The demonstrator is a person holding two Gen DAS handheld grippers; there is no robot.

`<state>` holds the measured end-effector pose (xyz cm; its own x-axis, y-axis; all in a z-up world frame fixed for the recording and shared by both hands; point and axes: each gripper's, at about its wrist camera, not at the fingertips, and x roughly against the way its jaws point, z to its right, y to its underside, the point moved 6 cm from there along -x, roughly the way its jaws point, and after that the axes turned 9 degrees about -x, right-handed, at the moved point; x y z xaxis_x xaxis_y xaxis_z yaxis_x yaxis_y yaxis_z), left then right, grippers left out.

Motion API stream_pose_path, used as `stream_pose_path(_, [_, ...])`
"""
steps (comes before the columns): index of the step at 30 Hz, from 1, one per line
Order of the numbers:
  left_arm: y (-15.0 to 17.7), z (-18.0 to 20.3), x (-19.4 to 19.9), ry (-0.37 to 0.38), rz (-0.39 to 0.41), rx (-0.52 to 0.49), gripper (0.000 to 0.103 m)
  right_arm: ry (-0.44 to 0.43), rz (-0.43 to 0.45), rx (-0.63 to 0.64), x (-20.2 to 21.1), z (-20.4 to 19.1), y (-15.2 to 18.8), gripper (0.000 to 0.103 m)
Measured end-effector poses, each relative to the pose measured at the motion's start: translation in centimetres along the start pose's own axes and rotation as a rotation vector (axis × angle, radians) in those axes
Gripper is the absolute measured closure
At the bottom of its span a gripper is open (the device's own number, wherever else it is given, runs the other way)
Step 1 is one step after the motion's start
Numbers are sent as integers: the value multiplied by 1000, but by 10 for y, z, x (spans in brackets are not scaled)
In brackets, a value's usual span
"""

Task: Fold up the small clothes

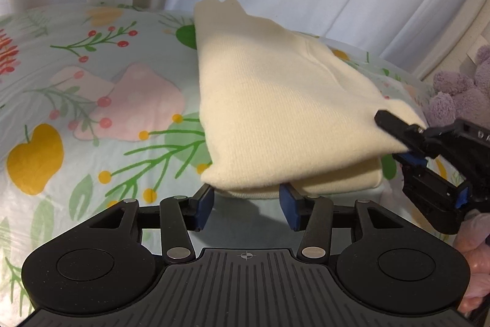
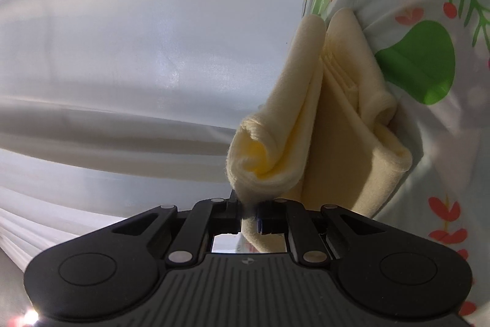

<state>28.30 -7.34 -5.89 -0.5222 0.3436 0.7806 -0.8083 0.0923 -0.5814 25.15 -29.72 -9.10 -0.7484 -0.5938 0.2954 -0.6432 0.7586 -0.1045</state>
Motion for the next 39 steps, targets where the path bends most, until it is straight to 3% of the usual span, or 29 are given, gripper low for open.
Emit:
stream_pose_path(1, [0, -2, 1, -1, 5, 14, 52, 114, 23, 154, -1, -8, 4, 95])
stream_pose_path(3, [-2, -9, 1, -44, 17, 31, 52, 177, 35, 295, -3, -20, 12, 95])
stream_pose_path(5, [-4, -16, 0, -78, 21, 52, 51, 158, 44, 333, -2, -29, 15, 95])
stream_pose_path(8, [-3, -23, -1, -55, 12, 107, 51, 108, 55, 336, -1, -32, 10, 96])
stream_pose_path(10, [-3, -25, -3, -68, 11, 110, 52, 193, 66, 387, -5, -23, 7, 96])
stream_pose_path(12, [-1, -28, -2, -62, 8, 118, 54, 350, 33, 443, -9, -1, 7, 94])
stream_pose_path(13, [0, -29, -1, -63, 5, 116, 55, 369, 7, 431, -8, 6, 7, 92])
stream_pose_path(14, [2, -32, 2, -58, -4, 115, 55, 353, -6, 416, -5, 9, 8, 91])
stream_pose_path(18, [5, -48, 17, -12, -35, 157, 49, 326, 9, 454, 23, -2, 2, 69])
stream_pose_path(25, [-25, -63, 49, -38, 106, 157, 45, 369, 132, 633, 41, -43, -17, 68])
stream_pose_path(27, [-35, -54, 36, -18, 105, 131, 46, 370, 95, 703, 18, -55, -12, 69])
stream_pose_path(30, [-44, -35, 10, 15, 74, 82, 47, 400, -3, 860, -28, -57, 4, 83])
stream_pose_path(32, [-46, -27, -6, 13, 52, 53, 47, 482, -21, 944, -51, -48, 6, 91])
stream_pose_path(34, [-46, -26, -21, -1, 21, 49, 44, 513, 14, 1003, -60, -40, -2, 98])
stream_pose_path(36, [-42, -29, -32, 14, -8, 70, 35, 548, 64, 970, -60, -34, -18, 98])
stream_pose_path(39, [-44, -35, -33, 44, -23, 86, 35, 524, 54, 863, -58, -28, -37, 98])
